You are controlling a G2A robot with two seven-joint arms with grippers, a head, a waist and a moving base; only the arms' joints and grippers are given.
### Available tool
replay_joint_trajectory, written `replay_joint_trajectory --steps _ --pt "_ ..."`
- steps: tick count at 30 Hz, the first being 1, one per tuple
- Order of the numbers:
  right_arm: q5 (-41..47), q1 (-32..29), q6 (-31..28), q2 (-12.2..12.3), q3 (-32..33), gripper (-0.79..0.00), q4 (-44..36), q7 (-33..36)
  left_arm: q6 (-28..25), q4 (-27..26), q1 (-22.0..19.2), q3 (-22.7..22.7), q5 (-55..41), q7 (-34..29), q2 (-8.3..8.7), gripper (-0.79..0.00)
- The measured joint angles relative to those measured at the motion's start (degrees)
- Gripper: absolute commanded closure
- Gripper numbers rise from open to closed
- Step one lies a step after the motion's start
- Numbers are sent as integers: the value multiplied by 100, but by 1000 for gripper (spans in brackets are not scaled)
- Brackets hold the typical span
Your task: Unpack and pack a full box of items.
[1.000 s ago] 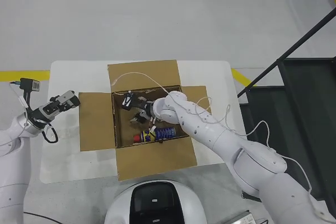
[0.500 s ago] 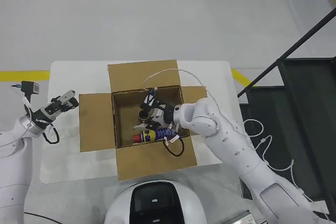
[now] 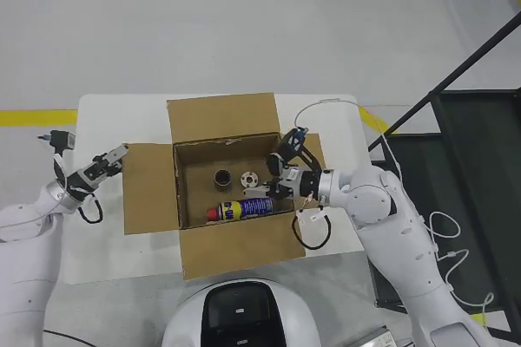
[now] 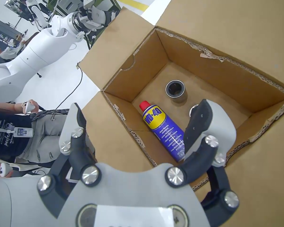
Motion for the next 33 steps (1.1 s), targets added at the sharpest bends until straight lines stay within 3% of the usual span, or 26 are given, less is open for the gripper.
replay_joint_trajectory --steps 7,13,17,23,27,33 --pt "-3 1 -1 0 -1 -785 0 -3 32 25 -287 387 -385 -205 -57 -785" --pt "281 -75 60 -8 -7 -785 45 -206 99 -426 -394 600 -389 -489 -52 -785" --pt "1354 -224 311 37 408 -785 360 -270 175 -670 -528 795 -343 -623 -63 -785" --pt "2779 -776 623 181 1660 -785 950 -436 276 -772 -815 1234 -247 -688 -121 -785" --pt "2937 -991 702 239 2137 -785 1357 -634 349 -658 -997 1585 -161 -635 -184 -785" --pt "3049 -897 752 263 2141 -785 2139 -639 356 -474 -1261 2020 426 -299 -260 -785"
